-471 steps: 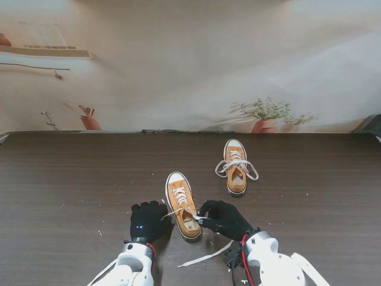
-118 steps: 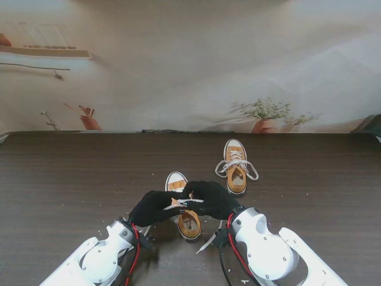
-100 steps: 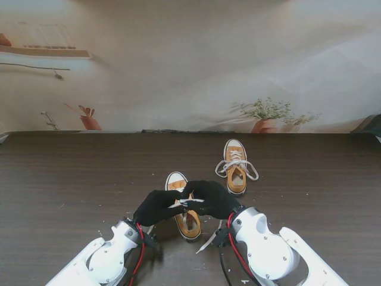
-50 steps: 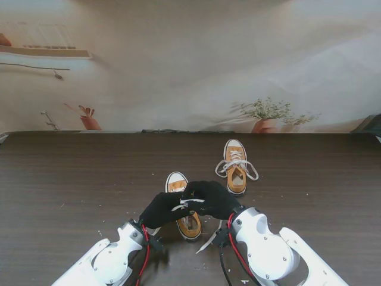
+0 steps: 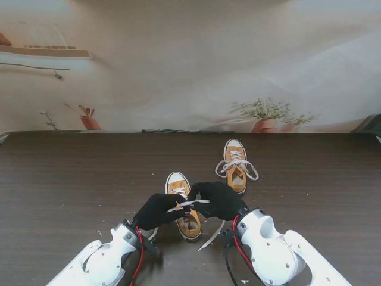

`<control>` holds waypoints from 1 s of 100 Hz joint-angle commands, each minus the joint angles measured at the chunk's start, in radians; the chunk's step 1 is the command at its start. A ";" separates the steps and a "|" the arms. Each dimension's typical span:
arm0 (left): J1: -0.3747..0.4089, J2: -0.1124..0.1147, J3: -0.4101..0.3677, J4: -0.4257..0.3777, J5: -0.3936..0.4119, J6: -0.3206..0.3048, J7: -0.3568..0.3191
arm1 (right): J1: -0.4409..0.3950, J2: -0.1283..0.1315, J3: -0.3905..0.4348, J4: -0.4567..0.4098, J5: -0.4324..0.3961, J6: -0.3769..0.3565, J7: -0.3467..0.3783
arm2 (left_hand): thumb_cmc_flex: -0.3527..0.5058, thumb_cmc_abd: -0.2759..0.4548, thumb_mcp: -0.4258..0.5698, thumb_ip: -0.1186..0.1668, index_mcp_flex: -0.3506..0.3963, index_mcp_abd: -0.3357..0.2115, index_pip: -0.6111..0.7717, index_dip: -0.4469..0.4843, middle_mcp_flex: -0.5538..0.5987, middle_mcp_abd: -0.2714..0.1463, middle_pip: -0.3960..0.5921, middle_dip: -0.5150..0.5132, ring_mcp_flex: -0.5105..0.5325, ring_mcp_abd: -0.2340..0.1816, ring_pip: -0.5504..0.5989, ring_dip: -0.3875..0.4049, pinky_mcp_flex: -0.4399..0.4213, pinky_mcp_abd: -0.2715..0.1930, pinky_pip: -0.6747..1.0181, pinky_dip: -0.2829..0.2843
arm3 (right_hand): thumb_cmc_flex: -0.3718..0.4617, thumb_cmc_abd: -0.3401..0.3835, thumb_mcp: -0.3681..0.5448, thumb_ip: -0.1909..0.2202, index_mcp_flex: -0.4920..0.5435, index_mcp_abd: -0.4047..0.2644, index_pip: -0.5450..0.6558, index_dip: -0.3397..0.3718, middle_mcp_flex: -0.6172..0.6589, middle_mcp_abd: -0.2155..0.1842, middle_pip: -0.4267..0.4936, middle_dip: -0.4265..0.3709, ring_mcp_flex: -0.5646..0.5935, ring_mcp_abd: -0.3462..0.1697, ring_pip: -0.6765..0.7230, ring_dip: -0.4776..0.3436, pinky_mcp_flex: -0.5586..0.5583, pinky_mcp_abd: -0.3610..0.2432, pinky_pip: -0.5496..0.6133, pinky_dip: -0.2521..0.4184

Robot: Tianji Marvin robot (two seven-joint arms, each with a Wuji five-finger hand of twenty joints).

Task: Tie the shoelaces into a bow on the shoes

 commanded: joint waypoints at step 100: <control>0.053 0.018 -0.070 -0.089 0.012 0.040 -0.032 | 0.110 0.048 -0.070 0.142 -0.482 -0.163 -0.139 | 0.069 0.028 0.002 0.013 -0.015 -0.065 0.003 -0.008 0.062 0.091 0.042 0.012 0.023 0.031 0.041 0.029 0.033 -0.217 0.251 -0.015 | -0.044 -0.030 0.100 0.043 0.086 -0.238 -0.145 -0.192 0.082 -0.029 0.027 0.073 0.033 -0.099 0.058 -0.017 0.038 -0.077 0.287 -0.063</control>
